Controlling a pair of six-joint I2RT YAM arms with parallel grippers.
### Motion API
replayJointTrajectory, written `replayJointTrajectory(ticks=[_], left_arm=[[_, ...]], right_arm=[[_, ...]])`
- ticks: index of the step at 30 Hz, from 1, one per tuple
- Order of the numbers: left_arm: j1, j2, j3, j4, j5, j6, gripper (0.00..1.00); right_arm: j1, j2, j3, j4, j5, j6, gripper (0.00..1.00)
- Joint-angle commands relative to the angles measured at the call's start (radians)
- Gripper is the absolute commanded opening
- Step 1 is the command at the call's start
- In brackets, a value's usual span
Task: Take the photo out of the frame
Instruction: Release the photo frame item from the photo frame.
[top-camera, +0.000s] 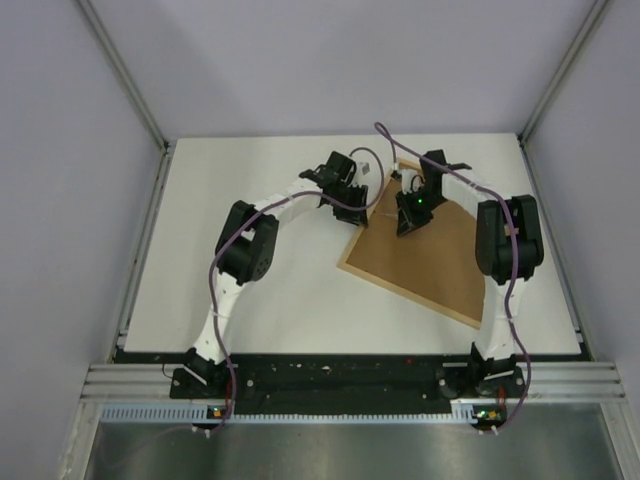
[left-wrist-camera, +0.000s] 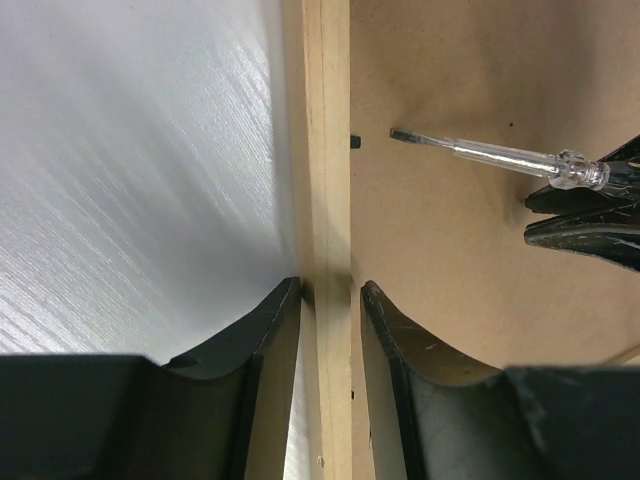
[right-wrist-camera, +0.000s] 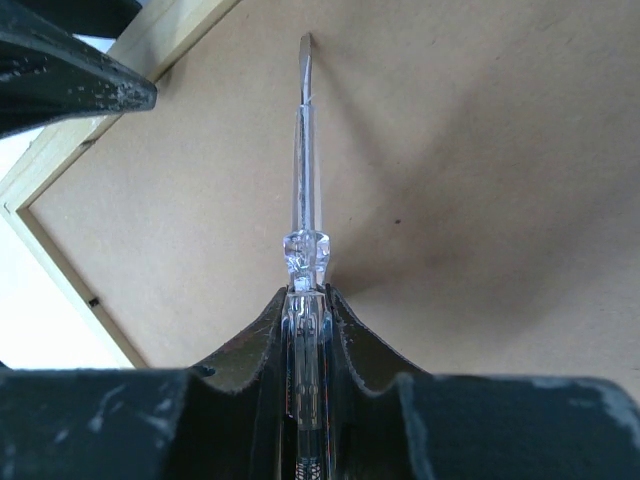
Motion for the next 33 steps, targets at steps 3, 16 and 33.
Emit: replayJointTrajectory(ticks=[3,16,33], left_arm=[[-0.007,-0.061,-0.104,0.012,0.038,0.003,0.34],[-0.02,-0.13,-0.25,0.018,0.07,-0.017,0.24],[-0.021,-0.126,-0.21,0.004,0.058,-0.014,0.24]], right_arm=[[0.02,-0.007,0.022,-0.052,-0.043,-0.068,0.0],[0.045,0.001,-0.033,-0.04,-0.053,-0.117,0.0],[0.083,-0.113,-0.154,0.037,0.116,-0.117,0.0]])
